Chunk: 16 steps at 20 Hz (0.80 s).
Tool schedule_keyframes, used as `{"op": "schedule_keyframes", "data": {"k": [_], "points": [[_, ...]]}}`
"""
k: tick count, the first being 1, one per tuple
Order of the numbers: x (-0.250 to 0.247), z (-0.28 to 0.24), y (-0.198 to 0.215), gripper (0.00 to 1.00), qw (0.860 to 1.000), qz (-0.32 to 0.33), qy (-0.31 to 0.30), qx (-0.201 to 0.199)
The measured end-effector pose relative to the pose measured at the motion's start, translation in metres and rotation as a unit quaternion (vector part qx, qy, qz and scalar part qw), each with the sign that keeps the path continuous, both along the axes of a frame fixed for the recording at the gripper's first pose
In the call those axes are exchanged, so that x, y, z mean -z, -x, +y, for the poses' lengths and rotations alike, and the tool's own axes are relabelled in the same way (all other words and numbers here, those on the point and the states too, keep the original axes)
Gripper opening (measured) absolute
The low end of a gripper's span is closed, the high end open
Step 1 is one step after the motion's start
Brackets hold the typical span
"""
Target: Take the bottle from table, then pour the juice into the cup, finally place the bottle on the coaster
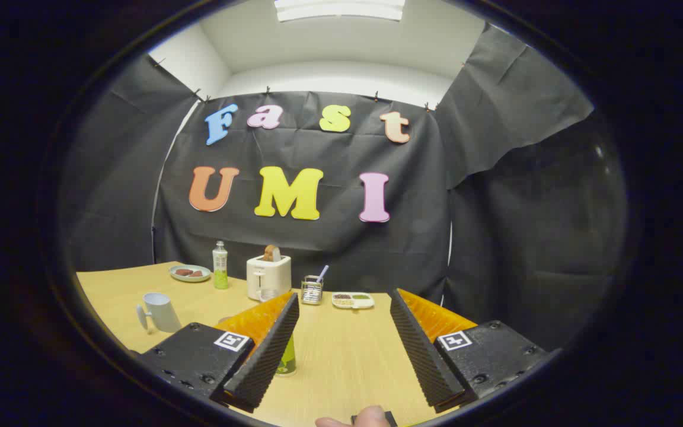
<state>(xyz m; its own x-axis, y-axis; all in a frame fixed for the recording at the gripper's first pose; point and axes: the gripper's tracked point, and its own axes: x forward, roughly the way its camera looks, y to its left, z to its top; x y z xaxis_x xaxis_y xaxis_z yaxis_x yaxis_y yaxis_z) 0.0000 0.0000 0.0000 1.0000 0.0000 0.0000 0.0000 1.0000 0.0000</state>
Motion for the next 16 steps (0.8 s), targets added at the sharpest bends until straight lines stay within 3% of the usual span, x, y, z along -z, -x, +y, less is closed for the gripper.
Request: {"op": "schedule_keyframes", "data": {"k": [16], "points": [[-0.0009,0.0094,0.0076,1.0,1.0,0.002,-0.024,-0.017]]}}
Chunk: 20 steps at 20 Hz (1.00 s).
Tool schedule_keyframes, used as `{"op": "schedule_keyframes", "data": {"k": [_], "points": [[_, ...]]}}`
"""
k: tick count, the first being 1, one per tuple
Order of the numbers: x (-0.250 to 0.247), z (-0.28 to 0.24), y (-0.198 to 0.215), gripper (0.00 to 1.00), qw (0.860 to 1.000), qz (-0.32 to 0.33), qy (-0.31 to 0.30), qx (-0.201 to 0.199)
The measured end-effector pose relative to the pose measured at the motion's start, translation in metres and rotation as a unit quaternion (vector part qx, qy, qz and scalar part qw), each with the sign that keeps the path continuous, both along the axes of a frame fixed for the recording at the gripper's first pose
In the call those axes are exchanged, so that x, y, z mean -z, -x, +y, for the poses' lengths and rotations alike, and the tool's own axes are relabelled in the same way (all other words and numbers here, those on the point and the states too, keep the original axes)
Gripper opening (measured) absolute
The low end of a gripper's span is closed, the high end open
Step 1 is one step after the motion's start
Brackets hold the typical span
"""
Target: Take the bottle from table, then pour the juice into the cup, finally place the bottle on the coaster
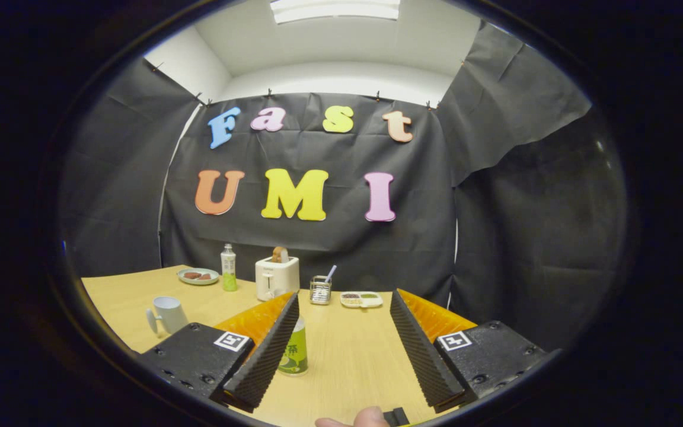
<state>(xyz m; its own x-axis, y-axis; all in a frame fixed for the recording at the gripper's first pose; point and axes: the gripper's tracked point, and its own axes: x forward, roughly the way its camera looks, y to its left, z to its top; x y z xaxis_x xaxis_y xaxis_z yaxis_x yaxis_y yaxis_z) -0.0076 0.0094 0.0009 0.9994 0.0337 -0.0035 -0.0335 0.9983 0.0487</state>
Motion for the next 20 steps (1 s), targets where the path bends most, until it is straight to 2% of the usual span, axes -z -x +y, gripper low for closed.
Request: {"op": "schedule_keyframes", "data": {"k": [12,20], "points": [[0.017,0.01,-0.002,1.0,0.999,0.019,-0.021,-0.029],[0.043,0.027,-0.011,1.0,0.997,0.046,-0.012,-0.054]]}}
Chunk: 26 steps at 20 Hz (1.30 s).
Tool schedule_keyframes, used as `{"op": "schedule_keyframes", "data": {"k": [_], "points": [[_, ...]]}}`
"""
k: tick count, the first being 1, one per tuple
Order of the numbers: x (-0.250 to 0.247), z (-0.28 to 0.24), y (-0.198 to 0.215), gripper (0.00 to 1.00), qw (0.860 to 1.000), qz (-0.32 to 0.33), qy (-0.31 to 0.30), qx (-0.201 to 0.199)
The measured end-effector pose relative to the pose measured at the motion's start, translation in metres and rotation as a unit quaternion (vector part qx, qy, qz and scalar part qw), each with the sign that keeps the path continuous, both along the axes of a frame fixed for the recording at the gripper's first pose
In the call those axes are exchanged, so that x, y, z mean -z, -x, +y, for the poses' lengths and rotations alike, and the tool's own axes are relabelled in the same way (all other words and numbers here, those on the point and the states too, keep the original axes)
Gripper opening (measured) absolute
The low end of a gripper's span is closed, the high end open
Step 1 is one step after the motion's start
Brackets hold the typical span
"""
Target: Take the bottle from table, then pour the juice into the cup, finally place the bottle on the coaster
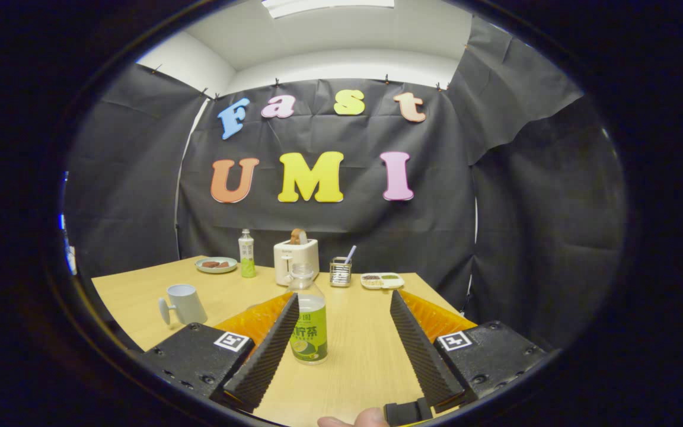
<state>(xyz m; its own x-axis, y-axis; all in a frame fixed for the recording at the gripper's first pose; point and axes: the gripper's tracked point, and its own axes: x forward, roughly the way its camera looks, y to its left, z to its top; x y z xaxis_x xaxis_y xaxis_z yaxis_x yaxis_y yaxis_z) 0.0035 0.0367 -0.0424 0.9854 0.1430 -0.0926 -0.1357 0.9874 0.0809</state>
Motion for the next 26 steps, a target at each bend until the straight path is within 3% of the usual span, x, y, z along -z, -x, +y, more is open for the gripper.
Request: {"op": "schedule_keyframes", "data": {"k": [4,10,26], "points": [[0.025,0.023,-0.01,1.0,0.999,0.029,0.001,-0.025],[0.057,0.046,-0.028,1.0,0.997,0.068,-0.005,-0.03],[0.091,0.071,-0.087,1.0,0.992,0.122,-0.024,-0.002]]}}
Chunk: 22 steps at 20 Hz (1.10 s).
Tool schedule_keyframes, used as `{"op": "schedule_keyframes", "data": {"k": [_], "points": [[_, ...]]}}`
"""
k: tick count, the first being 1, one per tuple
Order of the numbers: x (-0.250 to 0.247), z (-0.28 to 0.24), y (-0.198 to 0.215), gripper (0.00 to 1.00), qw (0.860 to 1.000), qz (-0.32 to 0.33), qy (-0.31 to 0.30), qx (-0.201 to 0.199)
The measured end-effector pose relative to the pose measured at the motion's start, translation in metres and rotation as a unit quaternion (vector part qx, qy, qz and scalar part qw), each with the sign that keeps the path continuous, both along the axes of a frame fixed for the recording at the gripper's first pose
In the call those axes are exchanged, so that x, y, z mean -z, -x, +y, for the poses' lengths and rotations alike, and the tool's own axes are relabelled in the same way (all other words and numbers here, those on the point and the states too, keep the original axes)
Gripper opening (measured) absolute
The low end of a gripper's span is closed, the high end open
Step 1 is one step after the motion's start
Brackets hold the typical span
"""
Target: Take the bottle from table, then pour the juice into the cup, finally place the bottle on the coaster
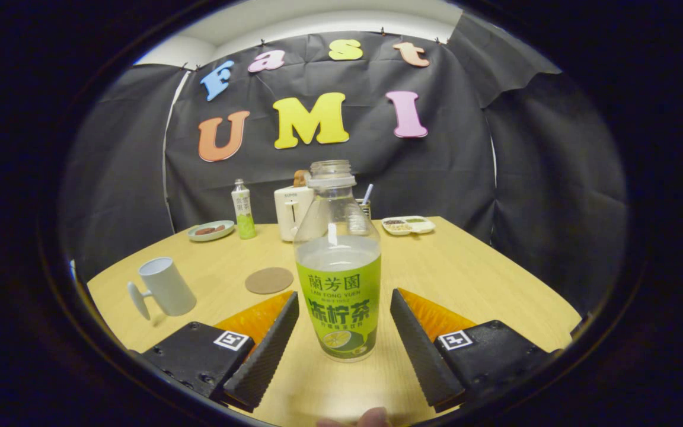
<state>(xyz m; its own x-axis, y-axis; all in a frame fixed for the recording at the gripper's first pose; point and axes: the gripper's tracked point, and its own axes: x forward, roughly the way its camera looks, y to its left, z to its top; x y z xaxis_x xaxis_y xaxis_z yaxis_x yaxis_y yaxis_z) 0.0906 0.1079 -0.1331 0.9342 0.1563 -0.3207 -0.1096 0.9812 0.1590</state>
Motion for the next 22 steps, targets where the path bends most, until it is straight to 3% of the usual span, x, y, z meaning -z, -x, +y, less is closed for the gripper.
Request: {"op": "schedule_keyframes", "data": {"k": [7,13,18,22], "points": [[0.001,0.01,-0.017,1.0,1.0,0.005,-0.019,0.0],[-0.002,0.015,-0.018,0.83,1.0,0.014,-0.014,-0.001],[-0.025,0.029,-0.018,0.78,0.999,-0.005,0.047,-0.015],[-0.042,0.053,-0.023,0.77,0.991,-0.015,0.124,-0.057]]}}
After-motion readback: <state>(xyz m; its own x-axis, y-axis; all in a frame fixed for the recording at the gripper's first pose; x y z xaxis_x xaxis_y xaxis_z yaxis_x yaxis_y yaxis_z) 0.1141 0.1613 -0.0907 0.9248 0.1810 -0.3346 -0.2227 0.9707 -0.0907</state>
